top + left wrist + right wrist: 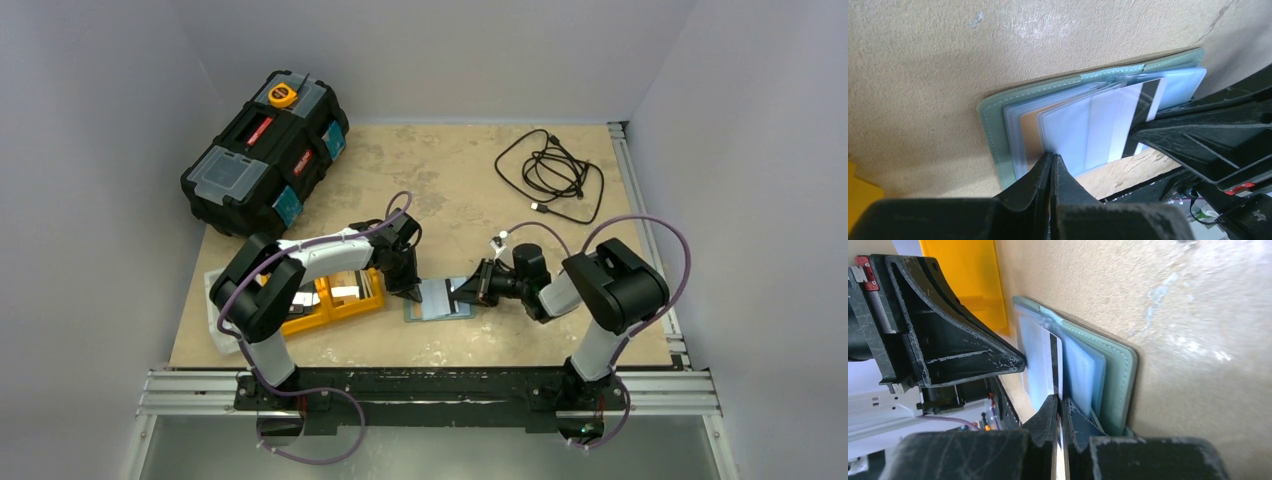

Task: Take the credit cards out of the card holder
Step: Remove the credit card from the card holder, then place the credit card in the storage box.

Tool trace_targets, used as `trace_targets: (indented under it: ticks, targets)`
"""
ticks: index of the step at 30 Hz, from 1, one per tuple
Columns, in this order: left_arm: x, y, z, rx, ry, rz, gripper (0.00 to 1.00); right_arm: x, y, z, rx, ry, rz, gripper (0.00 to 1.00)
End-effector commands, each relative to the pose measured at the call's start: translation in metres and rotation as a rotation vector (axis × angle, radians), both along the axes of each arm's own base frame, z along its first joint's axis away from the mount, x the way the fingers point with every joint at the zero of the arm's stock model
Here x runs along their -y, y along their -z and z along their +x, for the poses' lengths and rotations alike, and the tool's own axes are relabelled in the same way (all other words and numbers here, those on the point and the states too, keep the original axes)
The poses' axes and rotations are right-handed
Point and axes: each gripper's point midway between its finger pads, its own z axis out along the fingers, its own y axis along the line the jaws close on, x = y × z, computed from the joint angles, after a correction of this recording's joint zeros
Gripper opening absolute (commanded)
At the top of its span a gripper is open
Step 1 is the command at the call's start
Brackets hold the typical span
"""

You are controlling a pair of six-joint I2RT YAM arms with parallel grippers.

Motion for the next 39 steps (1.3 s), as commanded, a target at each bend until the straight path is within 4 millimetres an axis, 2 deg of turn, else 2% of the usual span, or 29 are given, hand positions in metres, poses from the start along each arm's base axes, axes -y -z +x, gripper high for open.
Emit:
trace_targets:
  ticks: [1,5,12,15,19,21,25,30,32,39]
  targets:
    - [-0.044,0.037,-0.006,-0.019,-0.024,0.203,0.00,0.034,0.023,0.005,-0.027,0.110,-0.166,0.00]
    - [-0.042,0.036,-0.004,-0.014,-0.024,0.196,0.00,0.046,0.013,0.012,0.006,0.141,-0.204,0.00]
    - [-0.031,0.023,0.003,0.021,-0.001,0.143,0.00,0.044,-0.015,0.016,0.060,0.133,-0.188,0.00]
    - [-0.018,0.007,0.011,0.063,0.022,0.091,0.00,0.043,-0.032,0.019,0.090,0.131,-0.176,0.00]
    - [-0.005,-0.031,0.021,0.143,0.048,0.024,0.00,0.041,-0.057,0.024,0.138,0.133,-0.161,0.00]
    - [-0.003,-0.050,0.024,0.182,0.056,0.000,0.10,0.041,-0.067,0.025,0.152,0.132,-0.160,0.00]
    - [-0.007,-0.090,0.025,0.271,0.066,-0.051,0.52,0.038,-0.087,0.029,0.180,0.126,-0.140,0.00]
    - [-0.013,-0.124,0.017,0.339,0.078,-0.174,0.76,0.029,-0.109,0.029,0.193,0.098,-0.063,0.00]
    - [-0.015,-0.134,0.013,0.352,0.091,-0.230,0.78,0.022,-0.121,0.027,0.198,0.073,-0.004,0.00]
    - [-0.012,-0.164,0.002,0.391,0.132,-0.433,0.77,0.004,-0.166,0.019,0.211,-0.003,0.184,0.00]
